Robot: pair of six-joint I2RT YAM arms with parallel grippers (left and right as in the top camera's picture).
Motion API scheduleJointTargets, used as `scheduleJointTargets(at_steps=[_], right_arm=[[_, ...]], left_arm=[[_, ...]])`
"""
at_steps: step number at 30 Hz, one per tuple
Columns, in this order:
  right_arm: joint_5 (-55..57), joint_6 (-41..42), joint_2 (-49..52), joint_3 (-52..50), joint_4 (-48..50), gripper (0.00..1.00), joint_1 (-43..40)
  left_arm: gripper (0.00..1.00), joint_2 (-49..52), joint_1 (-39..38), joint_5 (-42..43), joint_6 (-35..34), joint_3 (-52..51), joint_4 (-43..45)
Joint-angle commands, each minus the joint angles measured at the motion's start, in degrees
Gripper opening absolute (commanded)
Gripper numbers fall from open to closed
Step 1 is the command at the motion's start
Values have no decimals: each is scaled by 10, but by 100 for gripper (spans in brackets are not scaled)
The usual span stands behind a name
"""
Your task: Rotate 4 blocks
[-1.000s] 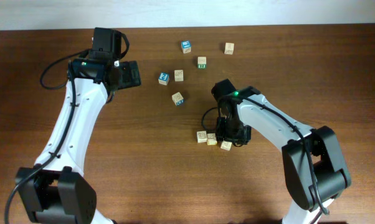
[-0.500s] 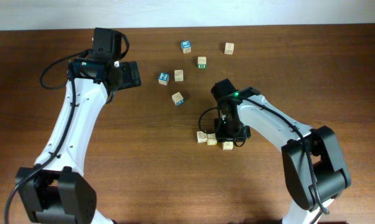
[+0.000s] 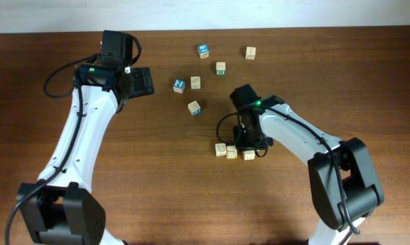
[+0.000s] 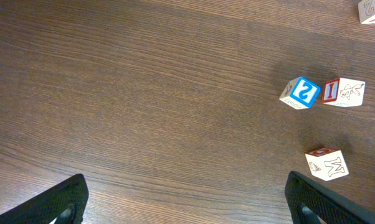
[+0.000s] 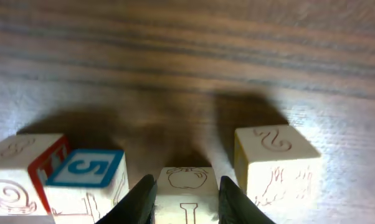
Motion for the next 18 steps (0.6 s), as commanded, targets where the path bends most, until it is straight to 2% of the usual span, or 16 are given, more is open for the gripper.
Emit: scheduleJointTargets(at_steps=[1, 10, 14, 18], right_arm=[[36, -6, 2, -3, 19, 32, -1], [38, -19, 2, -2, 35, 33, -1], [37, -19, 2, -2, 33, 44, -1], [33, -19, 2, 27, 5, 47, -1]], left_arm=[[99, 4, 0, -4, -6, 4, -1], [99, 4, 0, -2, -6, 4, -1], [99, 4, 0, -2, -6, 4, -1], [99, 4, 0, -2, -6, 4, -1]])
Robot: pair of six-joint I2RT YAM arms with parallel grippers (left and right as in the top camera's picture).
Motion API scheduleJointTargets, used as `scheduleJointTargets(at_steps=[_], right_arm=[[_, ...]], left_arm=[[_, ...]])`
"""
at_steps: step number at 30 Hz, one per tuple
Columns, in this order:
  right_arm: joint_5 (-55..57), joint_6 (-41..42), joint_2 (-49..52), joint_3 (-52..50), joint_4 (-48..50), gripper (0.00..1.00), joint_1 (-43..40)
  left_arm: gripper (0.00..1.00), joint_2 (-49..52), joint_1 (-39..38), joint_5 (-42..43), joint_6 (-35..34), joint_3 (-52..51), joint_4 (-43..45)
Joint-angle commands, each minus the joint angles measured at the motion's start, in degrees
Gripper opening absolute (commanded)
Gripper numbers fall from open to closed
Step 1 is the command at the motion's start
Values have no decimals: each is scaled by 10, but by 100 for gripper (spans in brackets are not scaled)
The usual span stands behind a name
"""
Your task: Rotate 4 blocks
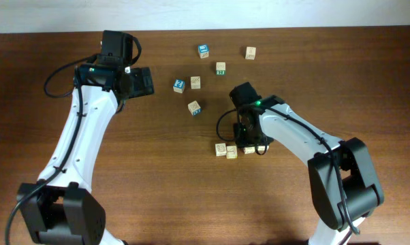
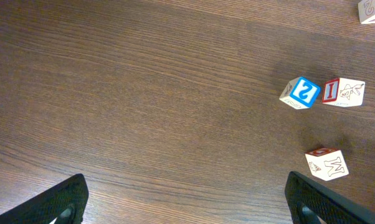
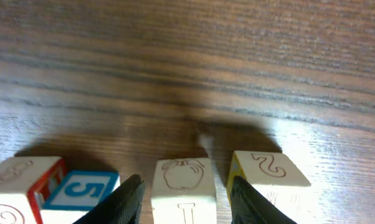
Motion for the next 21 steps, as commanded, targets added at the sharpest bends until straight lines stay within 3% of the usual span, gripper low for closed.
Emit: scheduleJointTargets(at_steps=[1, 7, 12, 21], right_arm=[[4, -2, 2, 41, -27, 47, -1], [-164, 33, 2, 114, -91, 47, 6], [-124, 96, 15, 112, -121, 47, 49], [-109, 95, 59, 111, -155, 47, 52]], left_arm=[[99, 4, 0, -2, -6, 4, -1], [99, 4, 0, -2, -5, 4, -1], [99, 4, 0, -2, -6, 4, -1], [100, 4, 0, -2, -6, 4, -5]])
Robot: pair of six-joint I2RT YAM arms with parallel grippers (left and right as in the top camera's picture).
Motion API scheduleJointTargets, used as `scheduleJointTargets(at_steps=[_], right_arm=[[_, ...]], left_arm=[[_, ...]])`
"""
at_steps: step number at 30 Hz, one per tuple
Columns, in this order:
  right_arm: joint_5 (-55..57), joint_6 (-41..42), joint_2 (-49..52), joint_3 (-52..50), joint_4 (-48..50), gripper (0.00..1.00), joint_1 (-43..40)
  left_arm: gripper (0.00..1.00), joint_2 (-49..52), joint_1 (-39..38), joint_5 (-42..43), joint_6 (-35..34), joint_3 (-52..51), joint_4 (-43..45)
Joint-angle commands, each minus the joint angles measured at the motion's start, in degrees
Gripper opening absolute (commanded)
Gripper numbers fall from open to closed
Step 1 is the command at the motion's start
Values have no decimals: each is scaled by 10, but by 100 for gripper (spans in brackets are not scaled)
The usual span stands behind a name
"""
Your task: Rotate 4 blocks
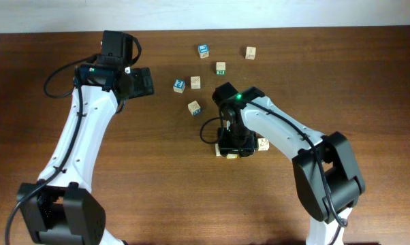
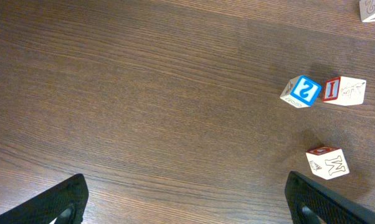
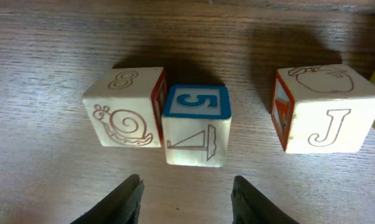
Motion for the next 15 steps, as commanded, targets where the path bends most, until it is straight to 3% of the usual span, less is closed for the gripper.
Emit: scheduleJointTargets(at_steps=[1, 15], right_arm=[[19, 8, 3, 4, -3, 47, -1], [62, -46, 3, 0, 31, 47, -1]], left_arm=[[99, 4, 0, -2, -5, 4, -3], [99, 4, 0, -2, -6, 4, -3]])
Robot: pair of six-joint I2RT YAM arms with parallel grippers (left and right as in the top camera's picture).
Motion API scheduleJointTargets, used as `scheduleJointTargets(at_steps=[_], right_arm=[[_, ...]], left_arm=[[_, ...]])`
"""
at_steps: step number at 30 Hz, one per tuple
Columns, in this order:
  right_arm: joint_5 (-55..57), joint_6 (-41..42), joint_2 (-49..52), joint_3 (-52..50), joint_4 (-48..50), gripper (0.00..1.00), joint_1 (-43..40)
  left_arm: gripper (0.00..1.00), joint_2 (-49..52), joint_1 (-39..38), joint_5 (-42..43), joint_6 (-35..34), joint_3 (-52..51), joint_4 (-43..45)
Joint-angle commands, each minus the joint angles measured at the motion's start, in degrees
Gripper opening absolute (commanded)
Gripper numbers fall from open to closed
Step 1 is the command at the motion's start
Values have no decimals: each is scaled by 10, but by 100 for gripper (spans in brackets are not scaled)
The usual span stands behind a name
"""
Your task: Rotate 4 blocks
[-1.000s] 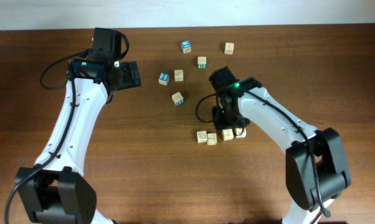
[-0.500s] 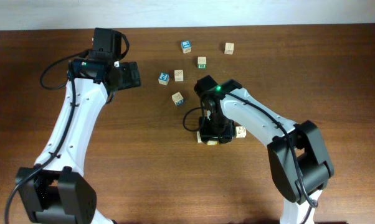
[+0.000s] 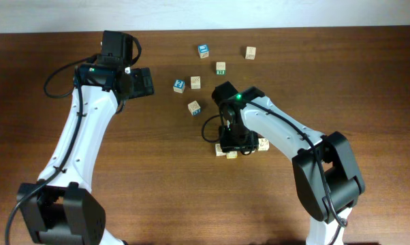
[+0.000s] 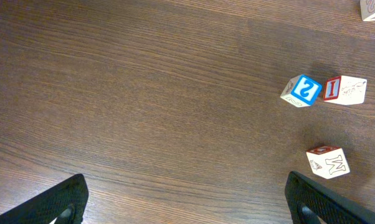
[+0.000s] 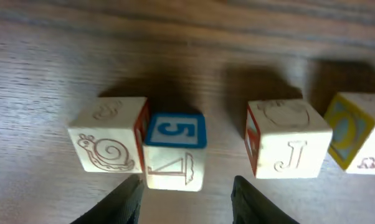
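In the right wrist view four blocks lie in a row: a snail block [image 5: 109, 151] marked 8, a blue-topped 5 block [image 5: 175, 152] touching it, a J block [image 5: 287, 148] and a yellow block [image 5: 362, 140]. My right gripper [image 5: 186, 202] is open just short of the 5 block, holding nothing; overhead it [image 3: 235, 143] hangs over this cluster. My left gripper [image 4: 187, 208] is open wide over bare table at the back left [image 3: 140, 82]. Ahead of it lie a blue 2 block [image 4: 301, 91], a red 1 block [image 4: 344, 89] and an M block [image 4: 327, 162].
More blocks lie scattered at the back: a blue one [image 3: 203, 50], a plain one [image 3: 250, 52] and a green-marked one [image 3: 221, 67]. The table [image 3: 157, 190] is dark wood. The right arm [image 3: 287, 129] stretches across from the front right.
In the right wrist view the row of blocks looks smaller and the yellow block now shows at the right, so the right gripper stands a little further back. The left arm has not moved.
First my right gripper was shut on the J block between the 5 block and the yellow block. Then its fingers stood apart around that block. Later it had turned, open, facing the snail and 5 blocks with the J block set apart, as it stands now.
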Motion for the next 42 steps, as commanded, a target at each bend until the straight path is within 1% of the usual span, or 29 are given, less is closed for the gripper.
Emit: scheduleJointTargets(at_steps=[1, 8, 14, 22, 26, 32, 33, 36, 39, 40, 41, 42], right_arm=[[11, -18, 6, -2, 13, 47, -1], [3, -18, 21, -2, 13, 47, -2], [19, -34, 21, -2, -13, 47, -21], [29, -58, 21, -2, 6, 47, -24], [71, -59, 21, -2, 10, 47, -24], [95, -78, 21, -2, 25, 47, -24], [99, -78, 21, -2, 24, 48, -24], [101, -78, 20, -2, 23, 55, -23], [96, -78, 16, 24, 3, 56, -23], [83, -78, 14, 43, -8, 55, -21], [60, -78, 14, 49, -10, 50, -18], [38, -76, 14, 48, -10, 40, -16]], left_arm=[[99, 4, 0, -2, -6, 4, -2], [99, 4, 0, -2, -6, 4, -2], [99, 4, 0, -2, -6, 4, -7], [99, 4, 0, -2, -6, 4, -6], [99, 4, 0, -2, -5, 4, -6], [99, 4, 0, -2, -5, 4, -6], [99, 4, 0, -2, -5, 4, -6], [99, 4, 0, -2, -6, 4, -7], [99, 4, 0, -2, -5, 4, -7], [99, 4, 0, -2, -5, 4, -7], [99, 4, 0, -2, -5, 4, -7], [99, 4, 0, -2, -5, 4, -7]])
